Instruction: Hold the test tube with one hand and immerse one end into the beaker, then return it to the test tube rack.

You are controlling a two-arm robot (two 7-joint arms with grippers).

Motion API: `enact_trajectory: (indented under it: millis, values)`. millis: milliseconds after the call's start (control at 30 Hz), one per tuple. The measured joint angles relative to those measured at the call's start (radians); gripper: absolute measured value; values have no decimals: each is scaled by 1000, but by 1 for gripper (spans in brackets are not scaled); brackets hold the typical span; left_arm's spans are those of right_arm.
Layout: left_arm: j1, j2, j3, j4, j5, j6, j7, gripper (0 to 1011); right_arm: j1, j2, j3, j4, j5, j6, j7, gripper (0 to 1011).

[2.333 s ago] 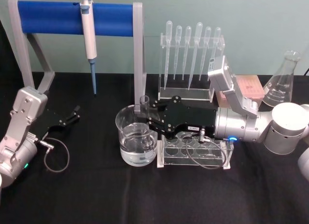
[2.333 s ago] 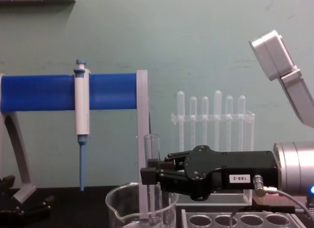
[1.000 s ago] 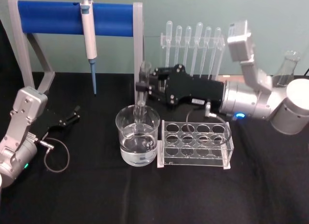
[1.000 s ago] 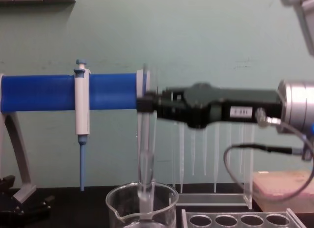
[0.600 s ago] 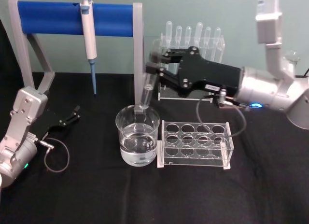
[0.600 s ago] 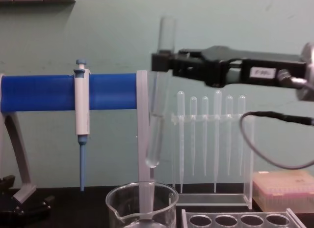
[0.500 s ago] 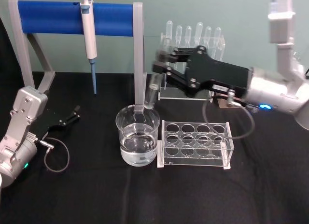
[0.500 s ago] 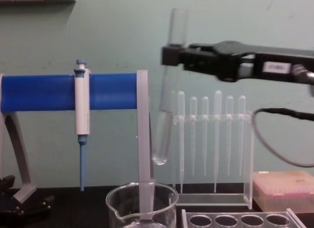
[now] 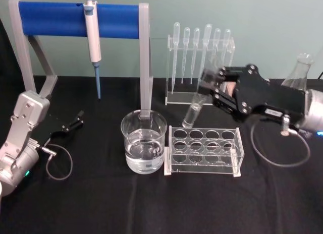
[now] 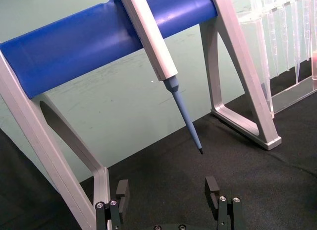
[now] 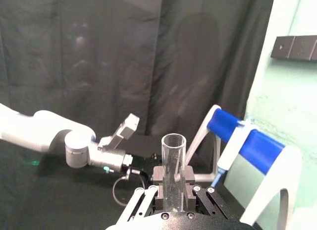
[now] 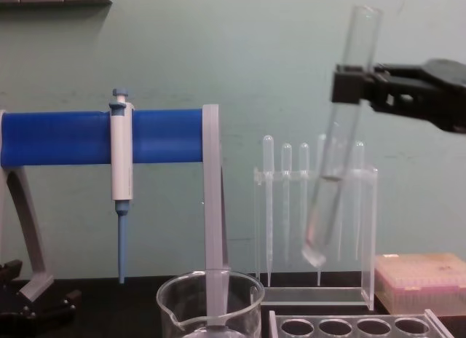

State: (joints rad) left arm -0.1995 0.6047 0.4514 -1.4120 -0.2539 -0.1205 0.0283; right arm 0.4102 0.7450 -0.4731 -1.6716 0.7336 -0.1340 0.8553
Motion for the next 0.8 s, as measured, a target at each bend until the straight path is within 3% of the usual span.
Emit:
enact_trajectory:
  millis: [167,400,800]
  values:
    - [0,0,0,0,0,0,0,1000,-44,24,18,-8,-8,-21,-5,241]
    - [0,0,0,0,0,0,0,1000,-78,30,34,-1,-22,-41,-8,241]
    - [0,0,0,0,0,0,0,1000,-81,-17,24,88,-58,-65,-3,241]
